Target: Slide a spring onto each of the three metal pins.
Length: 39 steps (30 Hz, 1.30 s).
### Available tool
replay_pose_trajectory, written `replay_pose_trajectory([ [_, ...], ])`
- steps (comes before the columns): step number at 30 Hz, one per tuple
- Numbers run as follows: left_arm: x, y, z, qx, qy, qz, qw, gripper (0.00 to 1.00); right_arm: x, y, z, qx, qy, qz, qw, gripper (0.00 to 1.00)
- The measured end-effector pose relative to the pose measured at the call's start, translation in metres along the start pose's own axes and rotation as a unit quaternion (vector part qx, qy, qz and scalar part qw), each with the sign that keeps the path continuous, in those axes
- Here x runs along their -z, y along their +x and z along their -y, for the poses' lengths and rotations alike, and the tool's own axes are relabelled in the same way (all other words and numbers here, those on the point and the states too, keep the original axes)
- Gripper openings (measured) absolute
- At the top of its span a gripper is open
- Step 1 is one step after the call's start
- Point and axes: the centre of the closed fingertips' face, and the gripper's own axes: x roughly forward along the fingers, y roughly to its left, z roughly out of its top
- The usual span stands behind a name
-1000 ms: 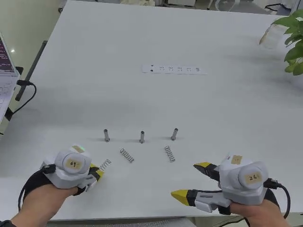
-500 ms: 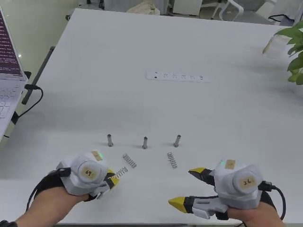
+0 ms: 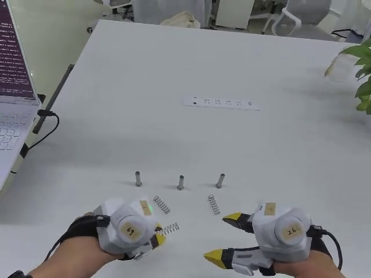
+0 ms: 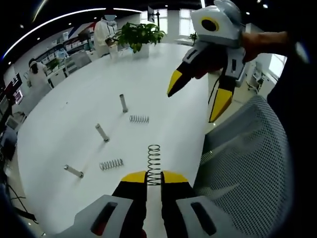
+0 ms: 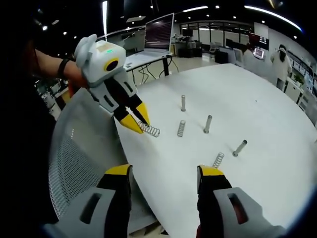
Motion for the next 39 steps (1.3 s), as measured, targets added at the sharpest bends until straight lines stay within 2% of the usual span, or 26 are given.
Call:
replay_pose_trajectory([
  [6,-0.008,0.002,0.013,0.021,0.033,-0.001,0.9992,0.02,-0.005,0.006,-0.004,-0.018,-0.042,-0.009,0.9989,0.44],
  [11,-0.014,0.003,0.022,0.036,0.062,-0.001,0.9974,0.02,-0.011,0.011,-0.012,-0.038,-0.067,-0.003,0.9970,0.36],
  [17,-0.023,0.002,0.030,0.047,0.072,0.007,0.9963,0.02,-0.015,0.017,-0.020,-0.060,-0.088,0.000,0.9943,0.32],
  [22,-0.031,0.001,0.036,0.056,0.089,0.011,0.9944,0.02,-0.011,0.021,-0.026,-0.077,-0.122,-0.017,0.9893,0.29],
  [25,-0.036,0.001,0.040,0.061,0.096,0.015,0.9933,0.02,-0.011,0.022,-0.030,-0.087,-0.135,-0.015,0.9869,0.23],
  [27,-0.037,0.001,0.042,0.065,0.099,0.018,0.9928,0.02,-0.013,0.022,-0.031,-0.090,-0.148,-0.010,0.9848,0.15],
  [30,-0.039,0.002,0.044,0.070,0.102,0.020,0.9922,0.02,-0.014,0.022,-0.036,-0.106,-0.149,-0.002,0.9832,0.12],
  [39,-0.042,0.000,0.046,0.080,0.105,0.027,0.9909,0.02,-0.009,0.021,-0.034,-0.110,-0.150,-0.006,0.9825,0.10],
])
